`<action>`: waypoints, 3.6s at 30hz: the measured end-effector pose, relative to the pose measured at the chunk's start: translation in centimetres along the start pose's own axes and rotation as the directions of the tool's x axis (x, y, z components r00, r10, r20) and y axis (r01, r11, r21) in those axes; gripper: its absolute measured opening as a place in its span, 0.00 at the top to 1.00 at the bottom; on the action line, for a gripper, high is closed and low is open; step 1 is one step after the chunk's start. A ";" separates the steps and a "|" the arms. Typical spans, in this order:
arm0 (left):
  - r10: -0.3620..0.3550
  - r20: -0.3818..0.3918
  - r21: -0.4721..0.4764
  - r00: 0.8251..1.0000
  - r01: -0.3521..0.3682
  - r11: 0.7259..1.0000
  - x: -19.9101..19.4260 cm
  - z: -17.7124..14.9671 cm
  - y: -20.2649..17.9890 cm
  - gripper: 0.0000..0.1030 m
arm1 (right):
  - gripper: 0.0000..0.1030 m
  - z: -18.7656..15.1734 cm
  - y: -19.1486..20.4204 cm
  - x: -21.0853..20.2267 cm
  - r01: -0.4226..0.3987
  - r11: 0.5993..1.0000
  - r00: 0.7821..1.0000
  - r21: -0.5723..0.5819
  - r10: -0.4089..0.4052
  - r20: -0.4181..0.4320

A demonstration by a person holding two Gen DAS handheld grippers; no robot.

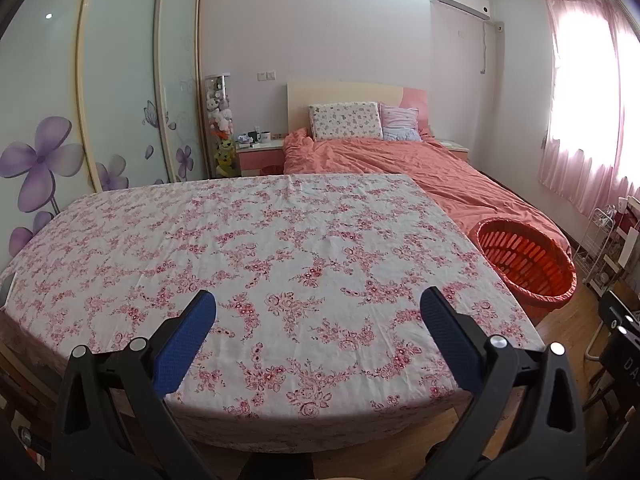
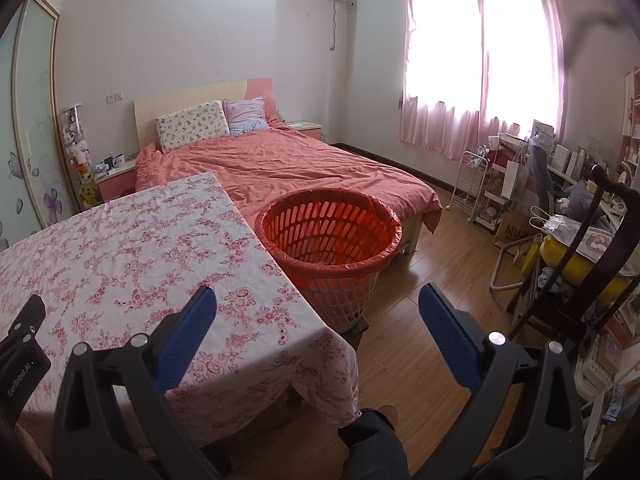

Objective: Collect trash

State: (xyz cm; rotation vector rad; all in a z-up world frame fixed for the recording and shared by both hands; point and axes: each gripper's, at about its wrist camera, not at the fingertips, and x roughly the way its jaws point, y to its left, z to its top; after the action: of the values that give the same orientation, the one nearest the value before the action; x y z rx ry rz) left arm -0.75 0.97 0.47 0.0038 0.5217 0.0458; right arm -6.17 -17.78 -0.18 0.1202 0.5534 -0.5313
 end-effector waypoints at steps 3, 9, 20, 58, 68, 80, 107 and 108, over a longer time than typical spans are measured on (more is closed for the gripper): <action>-0.004 0.000 -0.001 1.000 0.004 1.000 -0.1 0.1 0.0 0.02 | 0.04 0.1 0.0 -0.1 -0.005 1.000 1.000 -0.001 0.005 0.000; -0.007 0.002 -0.005 1.000 0.007 1.000 -0.2 0.2 0.0 0.02 | 0.04 0.2 0.2 -0.2 -0.011 1.000 1.000 -0.001 0.011 0.000; -0.017 0.002 -0.011 1.000 0.017 1.000 -0.3 0.3 -0.1 0.02 | 0.04 0.2 0.3 -0.2 -0.010 1.000 1.000 -0.002 0.010 0.000; -0.020 -0.007 -0.013 1.000 0.020 1.000 -0.2 0.3 -0.2 0.02 | 0.04 0.2 0.5 -0.1 -0.013 1.000 1.000 -0.002 0.013 -0.007; -0.021 -0.009 -0.013 1.000 0.021 1.000 -0.2 0.2 -0.2 0.02 | 0.04 0.3 0.5 -0.1 -0.013 1.000 1.000 -0.001 0.013 -0.007; -0.022 -0.009 -0.012 1.000 0.022 1.000 -0.2 0.2 -0.2 0.02 | 0.04 0.3 0.5 -0.1 -0.013 1.000 1.000 -0.001 0.013 -0.008; -0.017 -0.012 -0.010 1.000 0.017 1.000 -0.2 0.0 -0.1 0.02 | 0.04 0.3 0.5 -0.1 -0.014 1.000 1.000 -0.001 0.014 -0.009; -0.017 -0.013 -0.010 1.000 0.017 1.000 -0.1 0.0 -0.1 0.02 | 0.04 0.4 0.5 -0.1 -0.014 1.000 1.000 -0.001 0.014 -0.009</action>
State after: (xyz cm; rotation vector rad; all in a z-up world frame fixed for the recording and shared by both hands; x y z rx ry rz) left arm -0.87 0.87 0.52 -0.0106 0.5341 0.0317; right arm -5.86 -17.40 0.17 0.1250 0.5610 -0.5174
